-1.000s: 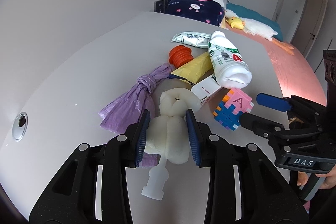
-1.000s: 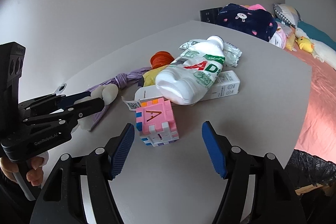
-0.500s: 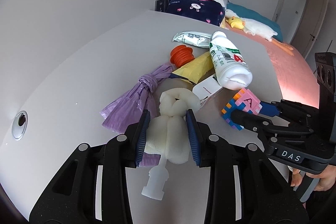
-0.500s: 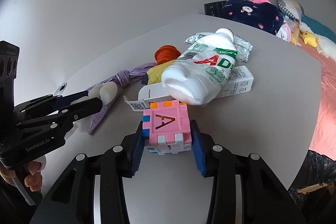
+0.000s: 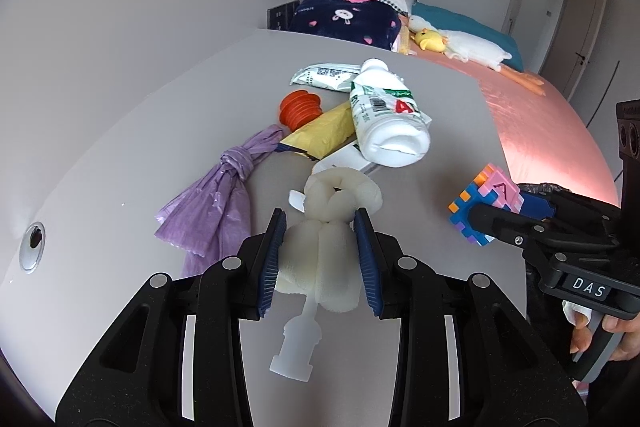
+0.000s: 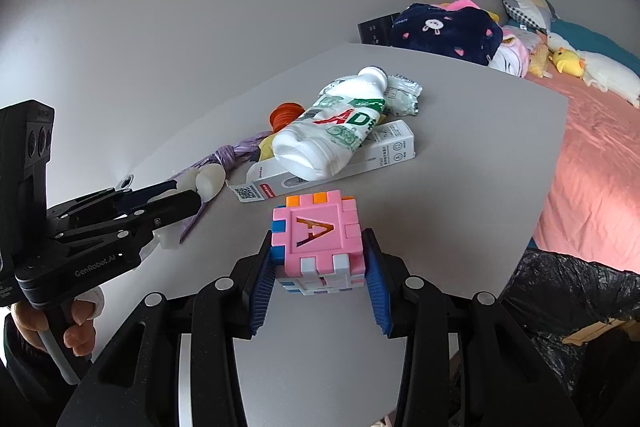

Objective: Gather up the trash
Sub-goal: 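Carry the sponge and the pink cube in both tools over the trash bag, then open both tools to drop the sponge and pink cube into the bag, then move both open tools back to the desk toward the purple bag and bottle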

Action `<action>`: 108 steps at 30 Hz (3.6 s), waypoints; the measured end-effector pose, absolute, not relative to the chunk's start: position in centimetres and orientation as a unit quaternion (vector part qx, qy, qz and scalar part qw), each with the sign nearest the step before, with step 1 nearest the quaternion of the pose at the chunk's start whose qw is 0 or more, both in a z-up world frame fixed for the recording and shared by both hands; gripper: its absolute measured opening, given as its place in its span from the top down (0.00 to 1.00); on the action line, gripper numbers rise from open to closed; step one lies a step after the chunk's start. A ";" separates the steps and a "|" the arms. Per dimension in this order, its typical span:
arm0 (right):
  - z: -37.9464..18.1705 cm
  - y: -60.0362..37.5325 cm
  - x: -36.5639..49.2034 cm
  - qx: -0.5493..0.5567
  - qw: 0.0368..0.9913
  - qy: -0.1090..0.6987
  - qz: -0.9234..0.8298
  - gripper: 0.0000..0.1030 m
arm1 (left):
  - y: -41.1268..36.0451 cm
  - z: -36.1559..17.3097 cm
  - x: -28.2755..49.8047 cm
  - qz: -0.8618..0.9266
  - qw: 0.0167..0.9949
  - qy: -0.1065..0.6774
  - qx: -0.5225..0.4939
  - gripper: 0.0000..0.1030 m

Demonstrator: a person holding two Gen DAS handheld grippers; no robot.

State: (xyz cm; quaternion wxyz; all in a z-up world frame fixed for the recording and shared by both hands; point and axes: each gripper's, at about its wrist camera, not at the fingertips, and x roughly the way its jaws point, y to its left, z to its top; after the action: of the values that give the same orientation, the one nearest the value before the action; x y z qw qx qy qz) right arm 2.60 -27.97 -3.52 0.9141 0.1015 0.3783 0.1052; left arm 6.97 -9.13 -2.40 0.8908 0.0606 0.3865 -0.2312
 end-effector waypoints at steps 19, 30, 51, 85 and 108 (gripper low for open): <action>-2.6 -33.7 -3.0 0.132 0.924 0.353 0.065 0.58 | -15.5 -1.8 2.8 -0.284 0.878 0.376 0.079 0.66; -2.2 -36.3 -5.5 0.144 0.928 0.342 0.042 0.58 | -18.4 -1.6 1.2 -0.307 0.871 0.375 0.087 0.66; -1.2 -43.0 -11.1 0.169 0.934 0.313 -0.020 0.58 | -25.4 -1.2 -1.8 -0.363 0.848 0.372 0.100 0.66; -0.5 -51.3 -17.0 0.180 0.925 0.270 -0.195 0.20 | -32.9 -1.8 -5.3 -0.476 0.780 0.392 0.105 0.06; -0.8 -46.0 -11.5 0.165 0.936 0.285 -0.124 0.20 | -26.0 -1.6 -0.7 -0.409 0.819 0.396 0.073 0.06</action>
State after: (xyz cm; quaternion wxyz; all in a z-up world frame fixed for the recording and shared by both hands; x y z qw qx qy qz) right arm -11.54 -46.03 -0.75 0.9361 0.1651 0.2847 -0.1244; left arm -0.74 -25.98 -1.63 0.8188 0.0729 0.3960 -0.4092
